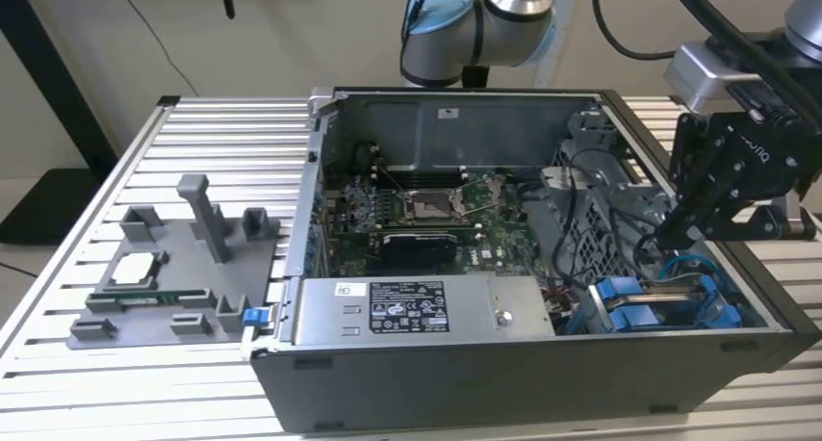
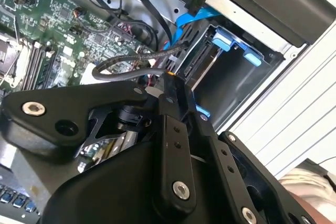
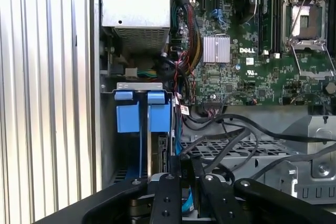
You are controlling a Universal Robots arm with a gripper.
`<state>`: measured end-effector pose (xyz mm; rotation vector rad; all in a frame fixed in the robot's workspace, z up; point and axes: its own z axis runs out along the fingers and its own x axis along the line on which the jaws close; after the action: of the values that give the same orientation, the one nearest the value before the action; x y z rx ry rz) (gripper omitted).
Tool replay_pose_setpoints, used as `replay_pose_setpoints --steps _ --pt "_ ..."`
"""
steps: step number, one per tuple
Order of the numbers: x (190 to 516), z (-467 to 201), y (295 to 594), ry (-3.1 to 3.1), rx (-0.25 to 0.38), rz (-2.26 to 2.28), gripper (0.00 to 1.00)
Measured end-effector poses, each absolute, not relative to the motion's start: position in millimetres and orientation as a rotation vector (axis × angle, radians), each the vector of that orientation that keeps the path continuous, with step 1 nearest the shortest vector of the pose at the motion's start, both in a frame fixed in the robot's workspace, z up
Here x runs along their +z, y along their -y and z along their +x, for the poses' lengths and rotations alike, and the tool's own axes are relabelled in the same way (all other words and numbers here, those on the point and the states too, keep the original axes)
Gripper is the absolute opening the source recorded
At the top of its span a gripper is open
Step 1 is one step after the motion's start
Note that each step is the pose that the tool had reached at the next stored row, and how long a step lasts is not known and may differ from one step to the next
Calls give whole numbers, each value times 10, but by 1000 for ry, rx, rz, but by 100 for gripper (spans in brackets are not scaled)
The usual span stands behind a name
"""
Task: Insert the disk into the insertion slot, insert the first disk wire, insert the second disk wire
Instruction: 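Insert the first disk wire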
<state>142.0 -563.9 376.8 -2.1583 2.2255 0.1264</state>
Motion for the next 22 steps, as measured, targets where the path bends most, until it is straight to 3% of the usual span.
replay_pose_setpoints --steps 22 --pt "3688 1431 5750 -2228 127 -2155 0"
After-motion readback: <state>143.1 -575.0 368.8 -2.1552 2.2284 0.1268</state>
